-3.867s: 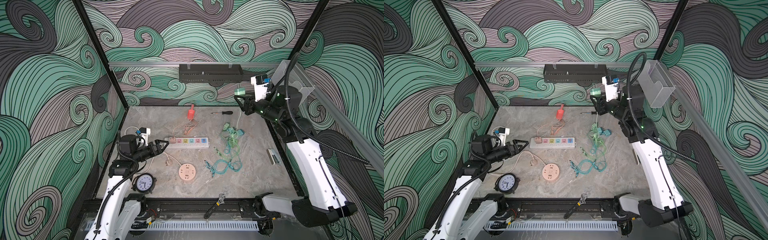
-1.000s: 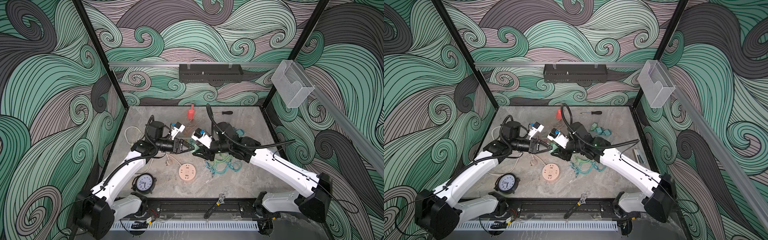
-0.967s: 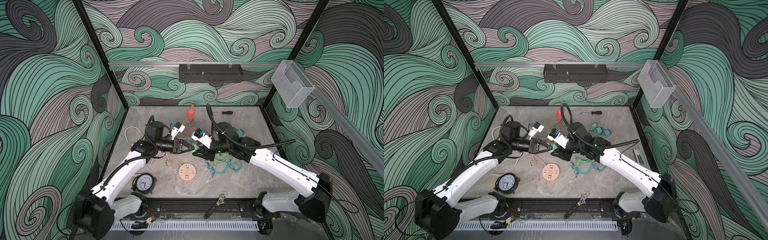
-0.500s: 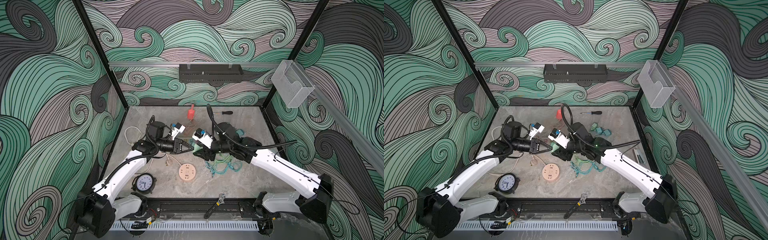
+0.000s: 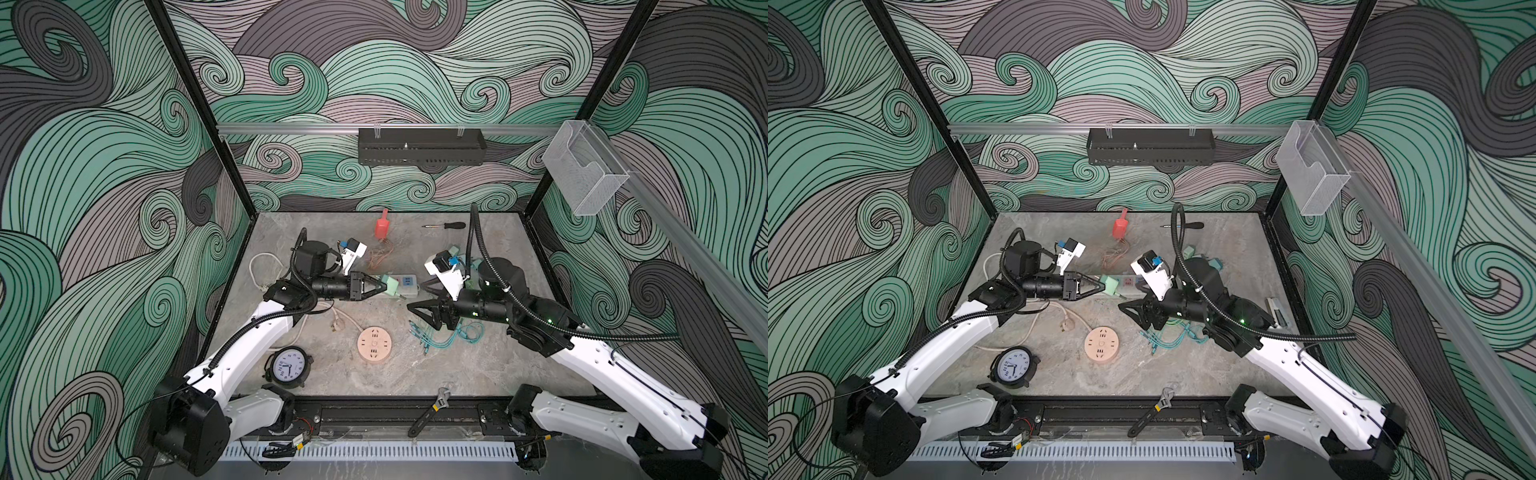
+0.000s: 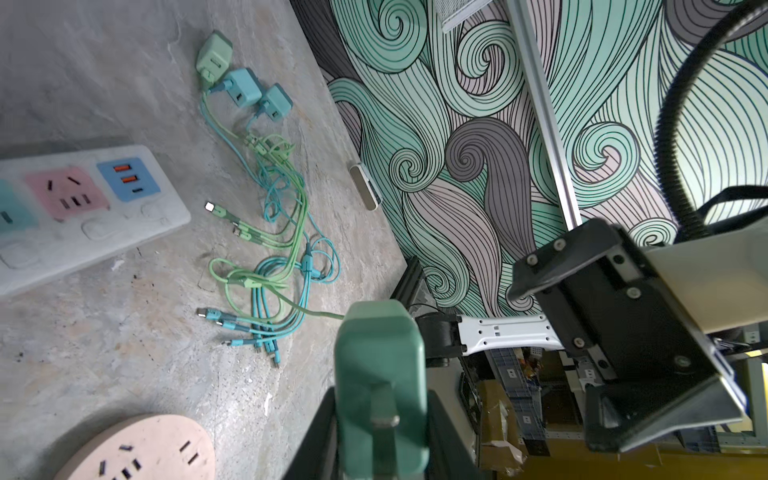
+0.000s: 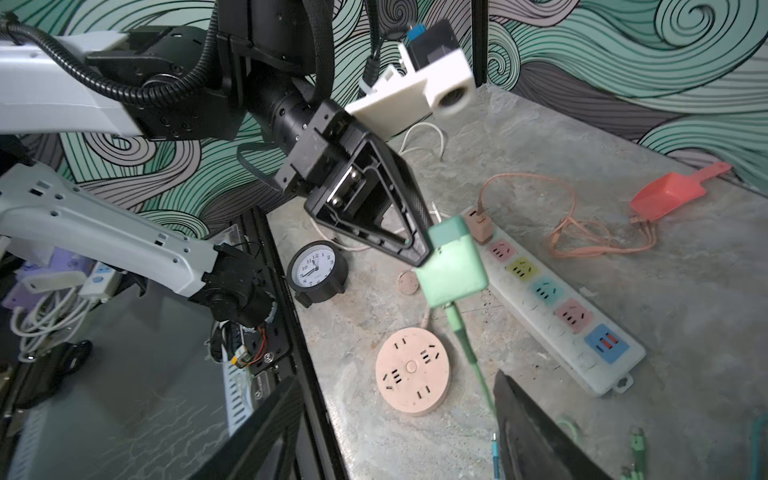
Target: Insert the plug
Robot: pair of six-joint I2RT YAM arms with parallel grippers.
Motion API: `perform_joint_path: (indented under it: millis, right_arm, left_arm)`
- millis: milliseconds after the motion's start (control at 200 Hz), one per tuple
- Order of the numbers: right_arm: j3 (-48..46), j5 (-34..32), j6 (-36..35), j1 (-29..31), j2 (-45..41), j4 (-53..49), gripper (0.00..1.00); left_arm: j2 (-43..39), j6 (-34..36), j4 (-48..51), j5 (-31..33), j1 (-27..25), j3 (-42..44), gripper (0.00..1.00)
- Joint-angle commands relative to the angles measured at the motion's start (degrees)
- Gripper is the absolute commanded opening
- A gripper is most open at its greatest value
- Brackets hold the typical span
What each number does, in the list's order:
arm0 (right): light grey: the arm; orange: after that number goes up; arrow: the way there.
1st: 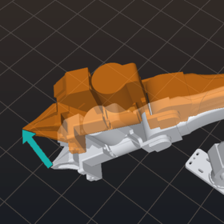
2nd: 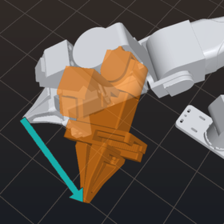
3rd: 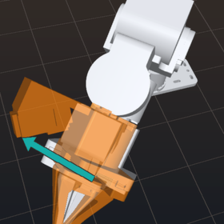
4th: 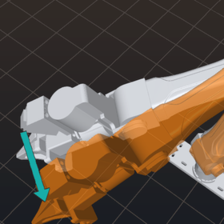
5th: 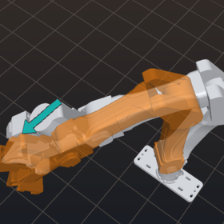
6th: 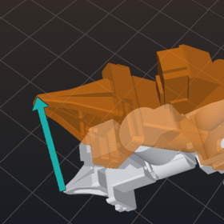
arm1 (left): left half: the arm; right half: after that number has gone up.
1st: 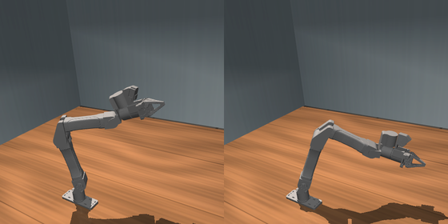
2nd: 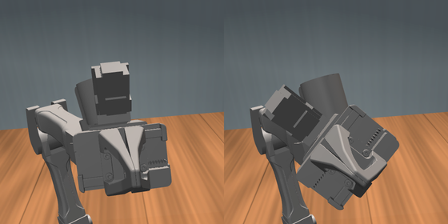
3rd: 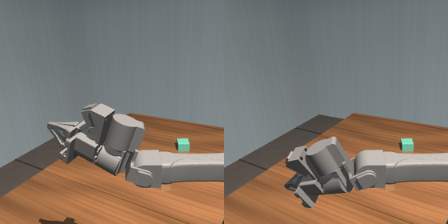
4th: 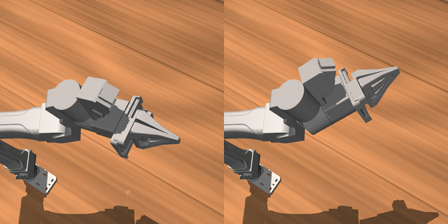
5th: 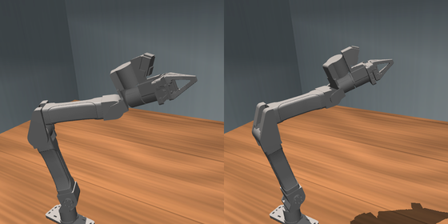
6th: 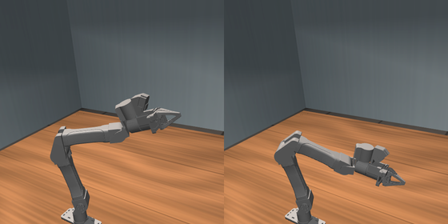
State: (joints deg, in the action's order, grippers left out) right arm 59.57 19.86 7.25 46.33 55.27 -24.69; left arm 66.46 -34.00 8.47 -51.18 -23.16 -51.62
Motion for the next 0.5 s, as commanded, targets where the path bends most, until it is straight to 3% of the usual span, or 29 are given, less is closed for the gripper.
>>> perform_joint_path:
  millis: [0, 115, 290, 495]
  right_arm:
    - [-2.44, 2.79, 7.52, -0.86, -2.62, 3.25, 0.70]
    - [-6.05, 6.02, 12.23, -1.93, -5.07, 8.75, 0.69]
    - [-14.67, 12.91, 22.77, -2.56, -6.51, 27.13, 0.69]
    - [-19.05, 13.43, 29.64, -2.64, -5.37, 39.96, 0.64]
  left_arm:
    - [-2.39, -1.96, -9.86, 1.99, -0.44, 1.18, 0.00]
    - [-4.20, -2.85, -15.23, 3.30, -0.41, 3.18, 0.00]
    - [-6.27, -6.58, -27.01, 4.58, -0.53, 7.77, 0.00]
    - [-6.60, -12.75, -39.55, 6.23, -0.82, 11.50, 0.00]
